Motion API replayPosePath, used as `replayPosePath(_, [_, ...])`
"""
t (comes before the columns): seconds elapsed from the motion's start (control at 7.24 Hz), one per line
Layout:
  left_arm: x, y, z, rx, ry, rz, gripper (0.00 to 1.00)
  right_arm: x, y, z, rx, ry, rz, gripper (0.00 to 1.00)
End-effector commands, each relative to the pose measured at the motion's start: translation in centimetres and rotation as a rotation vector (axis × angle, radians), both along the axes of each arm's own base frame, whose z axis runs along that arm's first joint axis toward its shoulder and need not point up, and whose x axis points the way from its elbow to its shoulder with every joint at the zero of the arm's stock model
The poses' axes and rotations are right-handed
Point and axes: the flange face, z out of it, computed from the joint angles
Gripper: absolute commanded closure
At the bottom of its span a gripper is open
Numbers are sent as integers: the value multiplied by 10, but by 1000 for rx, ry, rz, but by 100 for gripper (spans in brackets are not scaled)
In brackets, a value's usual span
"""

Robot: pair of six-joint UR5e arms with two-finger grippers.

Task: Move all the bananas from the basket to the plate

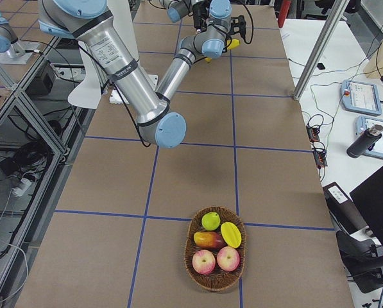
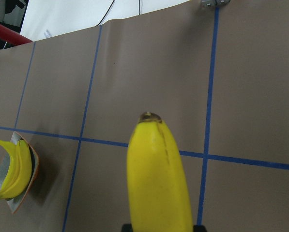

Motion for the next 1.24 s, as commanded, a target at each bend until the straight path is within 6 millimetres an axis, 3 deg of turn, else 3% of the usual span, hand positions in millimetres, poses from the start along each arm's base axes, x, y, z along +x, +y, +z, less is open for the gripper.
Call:
replayPosePath(0.0, [11, -3, 7, 17, 25, 7, 0, -9, 14, -9, 7, -16, -26, 100])
replayPosePath(0.55, [10, -2, 3, 23, 34, 7, 1, -30, 40, -19, 15, -31, -23, 100])
replayPosePath(0.69, [10, -2, 2, 24, 35, 7, 9, -30, 44, -21, 21, -36, -28, 100])
replayPosePath(1.11, [10, -2, 3, 23, 34, 7, 95, -24, 53, -27, 37, -54, -34, 100])
